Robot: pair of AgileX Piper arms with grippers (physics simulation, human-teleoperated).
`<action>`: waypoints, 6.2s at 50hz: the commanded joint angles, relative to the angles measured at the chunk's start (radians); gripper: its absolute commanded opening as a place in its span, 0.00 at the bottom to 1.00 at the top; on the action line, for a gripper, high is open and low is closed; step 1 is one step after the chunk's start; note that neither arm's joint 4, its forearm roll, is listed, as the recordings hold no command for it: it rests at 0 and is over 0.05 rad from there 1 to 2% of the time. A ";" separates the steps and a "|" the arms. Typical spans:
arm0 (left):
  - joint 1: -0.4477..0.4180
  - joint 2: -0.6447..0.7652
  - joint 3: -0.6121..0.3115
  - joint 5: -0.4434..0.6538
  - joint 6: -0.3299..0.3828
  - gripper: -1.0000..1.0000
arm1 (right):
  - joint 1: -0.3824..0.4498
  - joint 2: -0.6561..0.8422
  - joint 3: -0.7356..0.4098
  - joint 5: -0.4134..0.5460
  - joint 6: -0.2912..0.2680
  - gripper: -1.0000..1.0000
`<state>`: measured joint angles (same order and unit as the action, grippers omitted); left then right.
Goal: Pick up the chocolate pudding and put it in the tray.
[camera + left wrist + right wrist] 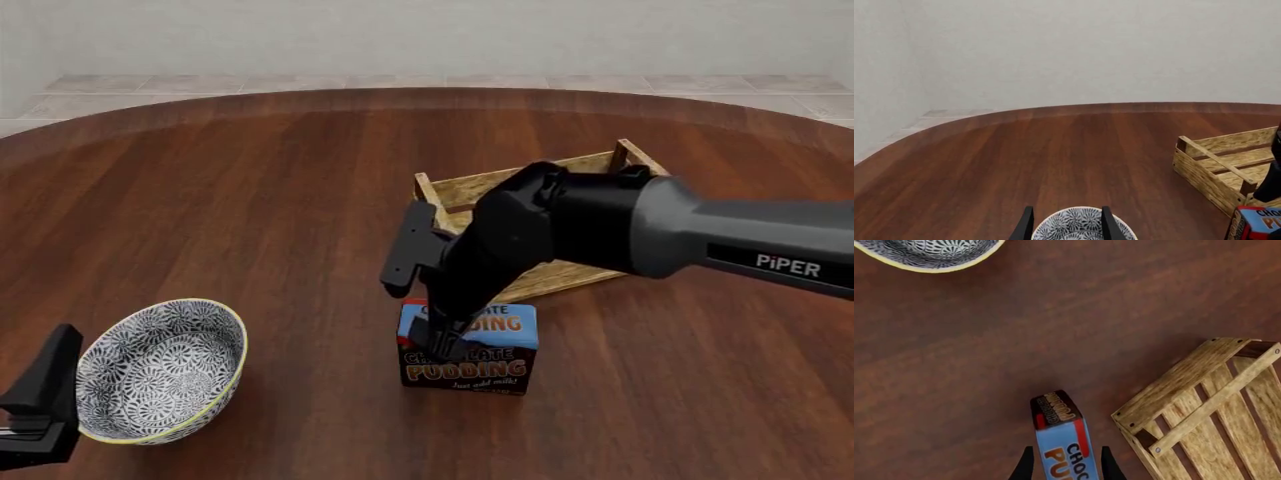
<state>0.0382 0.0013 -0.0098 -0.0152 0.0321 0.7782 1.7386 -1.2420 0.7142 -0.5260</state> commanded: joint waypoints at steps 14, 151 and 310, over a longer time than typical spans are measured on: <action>-0.002 0.002 -0.004 0.005 0.003 1.00 | 0.003 0.012 0.000 -0.014 0.010 1.00; -0.013 0.000 -0.001 -0.004 -0.020 1.00 | -0.220 -0.169 -0.199 0.216 -0.176 0.00; 0.001 0.002 0.004 -0.001 -0.010 1.00 | -0.319 0.102 -0.260 -0.133 -0.342 0.00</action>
<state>0.0391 0.0025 -0.0046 -0.0167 0.0225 0.4527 1.8366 -1.5138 0.5989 -0.8923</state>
